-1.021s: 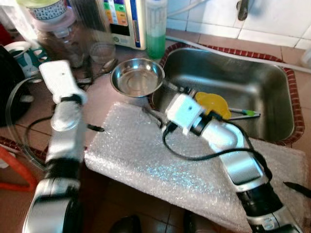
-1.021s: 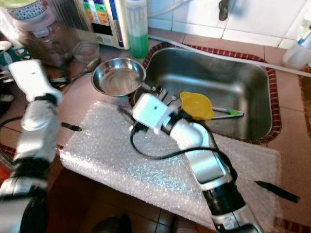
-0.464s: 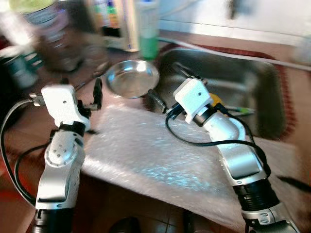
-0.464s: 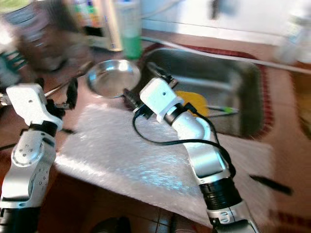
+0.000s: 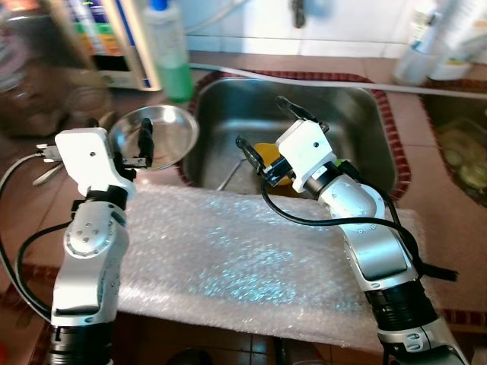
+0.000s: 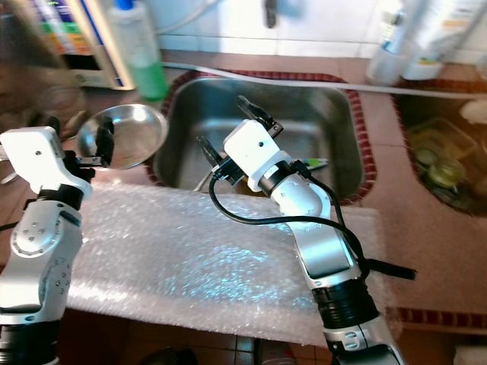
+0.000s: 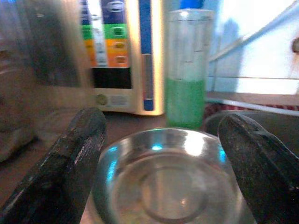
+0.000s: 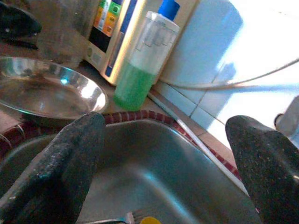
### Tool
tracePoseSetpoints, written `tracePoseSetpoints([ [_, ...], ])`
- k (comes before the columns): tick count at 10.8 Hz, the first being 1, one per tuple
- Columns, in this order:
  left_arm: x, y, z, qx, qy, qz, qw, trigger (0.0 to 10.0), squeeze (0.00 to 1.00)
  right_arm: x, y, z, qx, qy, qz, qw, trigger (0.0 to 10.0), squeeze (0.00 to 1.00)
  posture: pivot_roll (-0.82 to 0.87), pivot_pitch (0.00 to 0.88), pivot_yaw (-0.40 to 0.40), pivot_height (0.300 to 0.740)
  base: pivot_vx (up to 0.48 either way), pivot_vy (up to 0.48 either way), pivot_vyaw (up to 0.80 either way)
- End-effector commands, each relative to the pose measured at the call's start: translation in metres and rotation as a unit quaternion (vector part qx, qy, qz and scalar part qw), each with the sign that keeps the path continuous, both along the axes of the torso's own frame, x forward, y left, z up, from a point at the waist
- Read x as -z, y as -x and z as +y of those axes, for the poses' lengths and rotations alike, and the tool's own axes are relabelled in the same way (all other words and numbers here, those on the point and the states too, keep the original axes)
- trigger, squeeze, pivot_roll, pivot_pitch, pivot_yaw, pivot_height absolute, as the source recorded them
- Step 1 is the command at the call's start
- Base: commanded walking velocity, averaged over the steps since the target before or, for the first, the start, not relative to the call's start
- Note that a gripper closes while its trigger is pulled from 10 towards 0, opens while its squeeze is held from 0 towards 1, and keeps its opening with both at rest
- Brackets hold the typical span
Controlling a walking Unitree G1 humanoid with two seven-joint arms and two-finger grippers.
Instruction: Kitchen organization
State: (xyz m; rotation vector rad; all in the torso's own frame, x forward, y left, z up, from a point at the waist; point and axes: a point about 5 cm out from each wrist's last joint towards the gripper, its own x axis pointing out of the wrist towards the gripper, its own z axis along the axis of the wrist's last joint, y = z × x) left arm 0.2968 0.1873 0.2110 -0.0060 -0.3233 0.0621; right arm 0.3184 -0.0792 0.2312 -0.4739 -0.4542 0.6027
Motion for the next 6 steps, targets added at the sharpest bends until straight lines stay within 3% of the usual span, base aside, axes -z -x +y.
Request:
tracePoseSetpoints([
  [1, -0.002, 0.004, -0.004, 0.006, -0.01, -0.003, 1.0, 10.0, 0.0, -0.006, 0.003, 0.002, -0.005, -0.004, -0.012, 1.0, 10.0, 0.7, -0.09, 0.196, 0.067, 0.74, 0.0, 0.0, -0.74],
  [4, -0.005, 0.002, -0.01, 0.029, 0.001, -0.004, 1.0, 10.0, 0.0, -0.008, 0.002, 0.004, -0.009, -0.005, -0.016, 1.0, 10.0, 0.71, -0.09, 0.196, 0.064, 0.74, 0.0, 0.0, -0.7],
  [6, -0.006, 0.002, -0.014, 0.043, 0.002, -0.004, 0.999, 10.0, 0.0, -0.01, 0.003, 0.006, -0.013, -0.004, -0.024, 1.0, 10.0, 0.71, -0.09, 0.193, 0.061, 0.74, 0.0, 0.0, 0.0],
])
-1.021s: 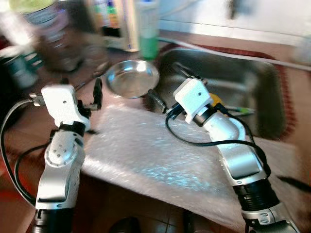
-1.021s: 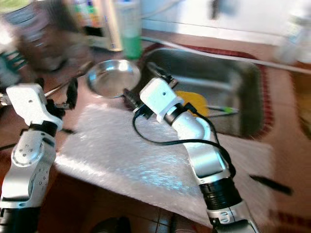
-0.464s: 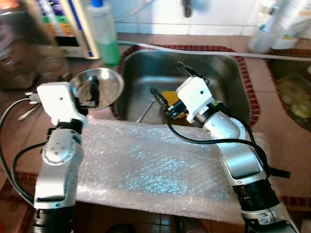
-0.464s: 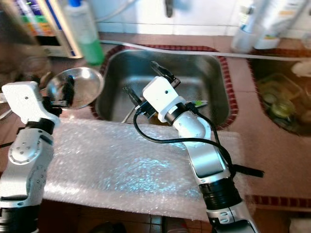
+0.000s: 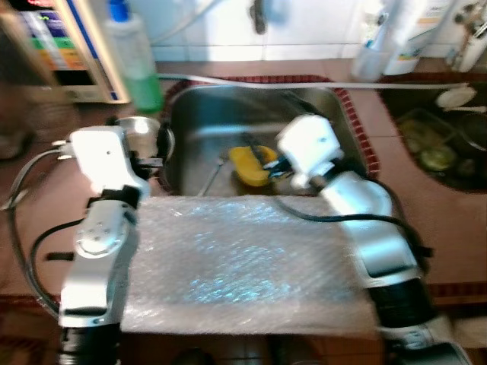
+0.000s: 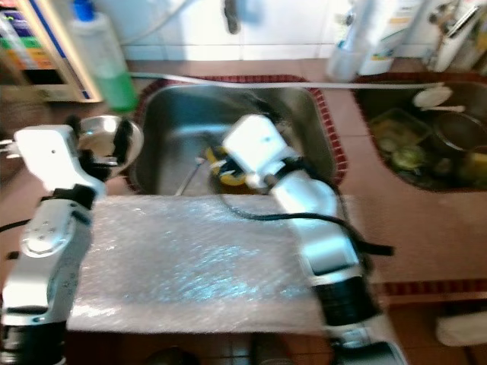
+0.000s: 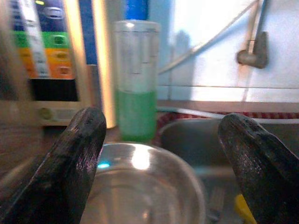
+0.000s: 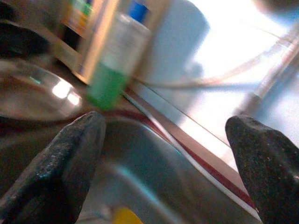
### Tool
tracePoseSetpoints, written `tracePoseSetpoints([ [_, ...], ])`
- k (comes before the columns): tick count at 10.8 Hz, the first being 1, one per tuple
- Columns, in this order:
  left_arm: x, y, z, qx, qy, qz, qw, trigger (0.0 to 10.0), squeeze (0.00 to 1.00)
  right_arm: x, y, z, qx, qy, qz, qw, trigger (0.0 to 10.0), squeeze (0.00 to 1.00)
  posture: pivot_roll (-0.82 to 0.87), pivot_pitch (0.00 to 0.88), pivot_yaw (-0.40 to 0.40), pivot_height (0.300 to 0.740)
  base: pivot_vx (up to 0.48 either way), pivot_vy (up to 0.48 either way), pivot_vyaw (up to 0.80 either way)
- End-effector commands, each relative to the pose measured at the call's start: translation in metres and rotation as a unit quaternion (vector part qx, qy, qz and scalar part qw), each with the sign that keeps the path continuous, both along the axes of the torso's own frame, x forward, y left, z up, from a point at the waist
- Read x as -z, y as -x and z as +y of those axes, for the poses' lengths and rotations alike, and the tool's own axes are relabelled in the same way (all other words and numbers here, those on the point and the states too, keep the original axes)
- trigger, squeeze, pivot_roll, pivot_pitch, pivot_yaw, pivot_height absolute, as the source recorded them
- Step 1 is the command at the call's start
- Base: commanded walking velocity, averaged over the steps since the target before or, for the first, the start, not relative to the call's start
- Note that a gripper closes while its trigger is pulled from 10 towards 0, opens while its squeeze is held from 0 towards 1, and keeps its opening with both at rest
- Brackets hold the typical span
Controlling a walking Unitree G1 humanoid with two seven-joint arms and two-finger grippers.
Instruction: Kitchen organization
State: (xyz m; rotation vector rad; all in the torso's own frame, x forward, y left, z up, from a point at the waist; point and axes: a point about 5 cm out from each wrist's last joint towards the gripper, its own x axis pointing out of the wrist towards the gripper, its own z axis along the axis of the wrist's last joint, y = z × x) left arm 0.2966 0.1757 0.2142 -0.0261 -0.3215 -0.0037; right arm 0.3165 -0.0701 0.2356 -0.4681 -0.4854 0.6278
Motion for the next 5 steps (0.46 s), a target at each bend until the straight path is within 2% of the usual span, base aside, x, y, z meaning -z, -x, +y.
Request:
tracePoseSetpoints([
  [1, -0.0029, 0.0017, -0.0039, 0.014, 0.0, -0.004, 1.0, 10.0, 0.0, -0.0055, 0.0008, -0.0029, 0.001, 0.001, -0.015, 1.0, 10.0, 0.71, -0.09, 0.194, 0.058, 0.74, 0.0, 0.262, 0.0],
  [2, -0.0028, 0.0017, -0.005, 0.016, -0.003, -0.003, 1.0, 10.0, 0.0, -0.006, 0.0006, -0.0027, 0.001, 0.002, -0.016, 1.0, 10.0, 0.71, -0.09, 0.194, 0.058, 0.74, 0.0, 0.285, 0.0],
  [5, -0.002, 0.0022, -0.0065, 0.02, -0.004, 0.0, 1.0, 10.0, 0.0, -0.0059, 0.0004, -0.002, 0.001, 0.004, -0.018, 1.0, 10.0, 0.71, -0.09, 0.197, 0.061, 0.74, 0.0, 0.456, 0.0],
])
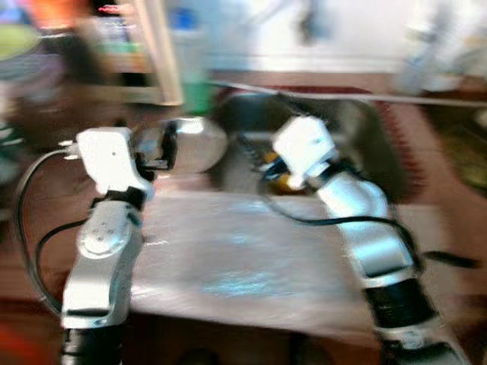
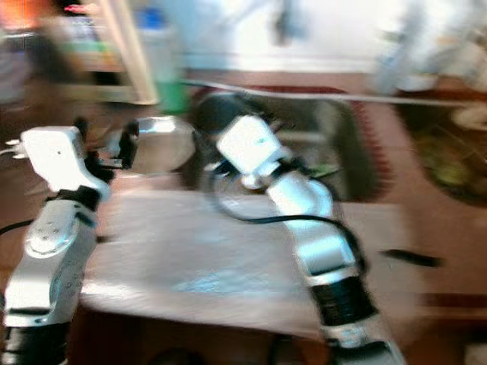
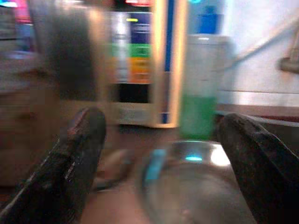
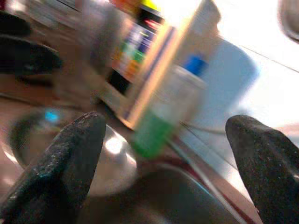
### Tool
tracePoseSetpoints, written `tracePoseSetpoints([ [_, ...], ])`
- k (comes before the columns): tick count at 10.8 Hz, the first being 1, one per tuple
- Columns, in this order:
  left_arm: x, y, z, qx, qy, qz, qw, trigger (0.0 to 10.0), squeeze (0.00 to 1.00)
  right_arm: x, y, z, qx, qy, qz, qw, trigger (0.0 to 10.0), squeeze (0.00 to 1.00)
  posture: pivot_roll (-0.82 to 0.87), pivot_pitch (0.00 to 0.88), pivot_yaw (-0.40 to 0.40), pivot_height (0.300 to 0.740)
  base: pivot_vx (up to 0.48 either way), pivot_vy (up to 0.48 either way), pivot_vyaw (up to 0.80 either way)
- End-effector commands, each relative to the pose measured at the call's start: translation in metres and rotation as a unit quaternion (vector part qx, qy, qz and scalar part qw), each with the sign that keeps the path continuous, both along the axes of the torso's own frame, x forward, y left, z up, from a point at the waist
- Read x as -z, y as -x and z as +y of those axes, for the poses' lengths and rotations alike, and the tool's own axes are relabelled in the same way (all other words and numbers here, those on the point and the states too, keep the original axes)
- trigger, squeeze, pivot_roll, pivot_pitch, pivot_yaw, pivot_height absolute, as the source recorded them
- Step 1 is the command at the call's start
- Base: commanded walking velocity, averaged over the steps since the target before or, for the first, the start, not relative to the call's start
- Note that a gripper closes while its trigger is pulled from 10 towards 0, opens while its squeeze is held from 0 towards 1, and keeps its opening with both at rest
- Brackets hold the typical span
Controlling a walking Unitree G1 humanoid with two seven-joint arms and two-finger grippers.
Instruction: Kitchen organization
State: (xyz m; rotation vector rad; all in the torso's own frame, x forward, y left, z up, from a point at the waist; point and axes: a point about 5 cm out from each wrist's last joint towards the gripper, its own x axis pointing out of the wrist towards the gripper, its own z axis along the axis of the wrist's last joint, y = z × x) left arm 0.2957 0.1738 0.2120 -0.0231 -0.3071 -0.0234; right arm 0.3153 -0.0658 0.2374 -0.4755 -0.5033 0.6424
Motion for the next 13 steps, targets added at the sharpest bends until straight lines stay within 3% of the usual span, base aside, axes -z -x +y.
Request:
tracePoseSetpoints([
  [1, -0.005, 0.002, -0.006, 0.014, -0.003, -0.009, 1.0, 10.0, 0.0, -0.004, -0.001, -0.007, 0.01, 0.002, -0.011, 1.0, 10.0, 0.71, -0.09, 0.197, 0.063, 0.74, 0.0, 0.465, 0.0],
  [9, -0.003, 0.005, -0.012, 0.026, -0.011, -0.017, 0.999, 10.0, 0.0, -0.005, -0.005, -0.011, 0.019, 0.003, -0.016, 1.0, 10.0, 0.71, -0.09, 0.193, 0.064, 0.74, 0.0, 0.0, 0.0],
  [11, 0.007, -0.003, -0.006, 0.009, -0.029, 0.008, 1.0, 10.0, 0.0, -0.008, -0.003, -0.008, 0.006, -0.005, -0.013, 1.0, 10.0, 0.71, -0.09, 0.191, 0.062, 0.74, 0.0, 0.0, 0.0],
  [13, 0.008, -0.019, -0.003, -0.002, -0.03, 0.014, 0.999, 10.0, 0.0, -0.005, 0.007, 0.003, -0.056, 0.001, 0.013, 0.998, 10.0, 0.71, -0.09, 0.2, 0.064, 0.74, 0.0, 0.0, 0.0],
])
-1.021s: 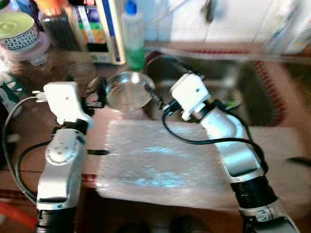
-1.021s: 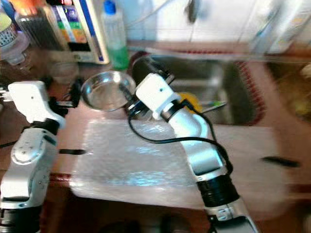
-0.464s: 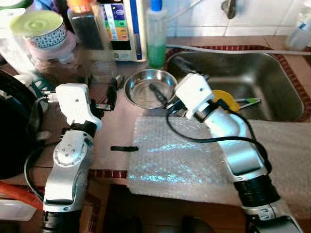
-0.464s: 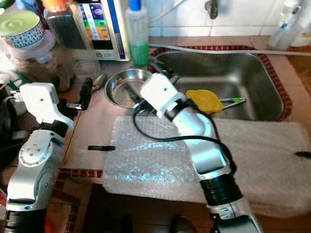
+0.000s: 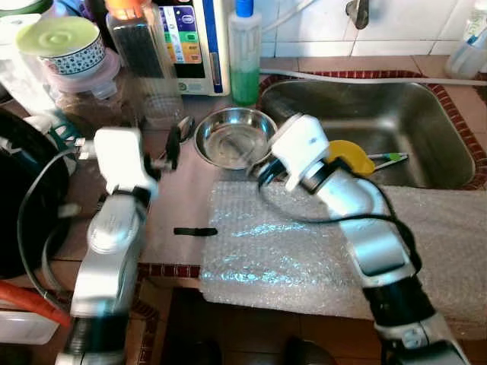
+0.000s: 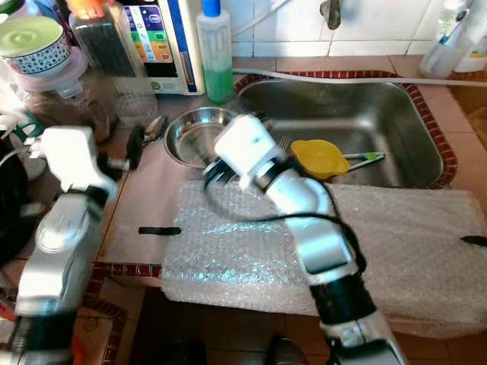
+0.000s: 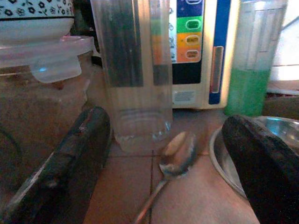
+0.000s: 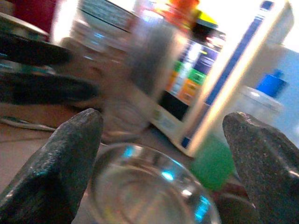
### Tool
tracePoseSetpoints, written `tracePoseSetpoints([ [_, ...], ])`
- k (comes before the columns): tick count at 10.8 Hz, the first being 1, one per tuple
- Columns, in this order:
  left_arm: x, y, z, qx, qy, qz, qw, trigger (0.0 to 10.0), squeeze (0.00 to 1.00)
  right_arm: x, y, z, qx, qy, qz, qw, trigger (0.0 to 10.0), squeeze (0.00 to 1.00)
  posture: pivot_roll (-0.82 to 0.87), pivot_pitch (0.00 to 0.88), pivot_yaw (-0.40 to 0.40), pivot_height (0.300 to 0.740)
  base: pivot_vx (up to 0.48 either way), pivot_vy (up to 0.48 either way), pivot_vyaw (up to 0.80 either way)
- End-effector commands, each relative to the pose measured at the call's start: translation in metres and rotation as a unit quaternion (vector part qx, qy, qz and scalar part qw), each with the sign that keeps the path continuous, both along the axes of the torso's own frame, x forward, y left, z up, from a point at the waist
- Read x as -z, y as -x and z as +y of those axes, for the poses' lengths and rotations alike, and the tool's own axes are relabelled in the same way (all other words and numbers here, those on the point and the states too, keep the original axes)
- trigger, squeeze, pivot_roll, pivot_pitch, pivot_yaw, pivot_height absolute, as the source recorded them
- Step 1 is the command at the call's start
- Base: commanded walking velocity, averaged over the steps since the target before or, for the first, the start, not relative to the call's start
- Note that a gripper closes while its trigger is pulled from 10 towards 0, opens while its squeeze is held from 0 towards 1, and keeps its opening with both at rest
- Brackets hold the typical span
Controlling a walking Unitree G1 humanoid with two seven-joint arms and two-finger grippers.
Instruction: Kitchen organization
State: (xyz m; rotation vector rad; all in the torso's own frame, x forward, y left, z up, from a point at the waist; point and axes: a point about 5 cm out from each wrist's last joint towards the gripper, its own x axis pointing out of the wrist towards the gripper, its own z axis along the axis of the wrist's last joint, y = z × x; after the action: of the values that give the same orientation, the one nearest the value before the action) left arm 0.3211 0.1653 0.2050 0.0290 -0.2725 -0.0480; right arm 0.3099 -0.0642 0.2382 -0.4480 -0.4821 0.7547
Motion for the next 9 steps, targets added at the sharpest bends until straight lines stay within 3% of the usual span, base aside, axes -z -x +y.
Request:
tracePoseSetpoints([
  [1, 0.0, -0.007, 0.003, -0.007, -0.001, 0.002, 1.0, 10.0, 0.0, -0.002, 0.01, 0.007, -0.032, 0.006, -0.001, 0.999, 10.0, 0.71, -0.11, 0.21, 0.066, 0.74, 0.0, 0.0, 0.0],
  [4, 0.001, -0.038, 0.01, -0.01, 0.002, 0.023, 1.0, 10.0, 0.0, 0.004, 0.022, 0.004, -0.055, 0.039, 0.015, 0.998, 10.0, 0.7, -0.15, 0.227, 0.073, 0.74, 0.0, 0.0, 0.0],
  [7, 0.011, -0.046, 0.014, 0.001, 0.025, 0.065, 0.998, 10.0, 0.0, 0.005, 0.028, 0.006, -0.071, 0.057, 0.021, 0.996, 10.0, 0.59, -0.16, 0.231, 0.077, 0.74, 0.0, 0.0, 0.0],
  [9, 0.01, -0.044, 0.014, 0.01, 0.02, 0.051, 0.998, 10.0, 0.0, 0.006, 0.029, 0.007, -0.073, 0.061, 0.024, 0.995, 10.0, 0.58, -0.15, 0.233, 0.076, 0.74, 0.0, 0.0, 0.0],
])
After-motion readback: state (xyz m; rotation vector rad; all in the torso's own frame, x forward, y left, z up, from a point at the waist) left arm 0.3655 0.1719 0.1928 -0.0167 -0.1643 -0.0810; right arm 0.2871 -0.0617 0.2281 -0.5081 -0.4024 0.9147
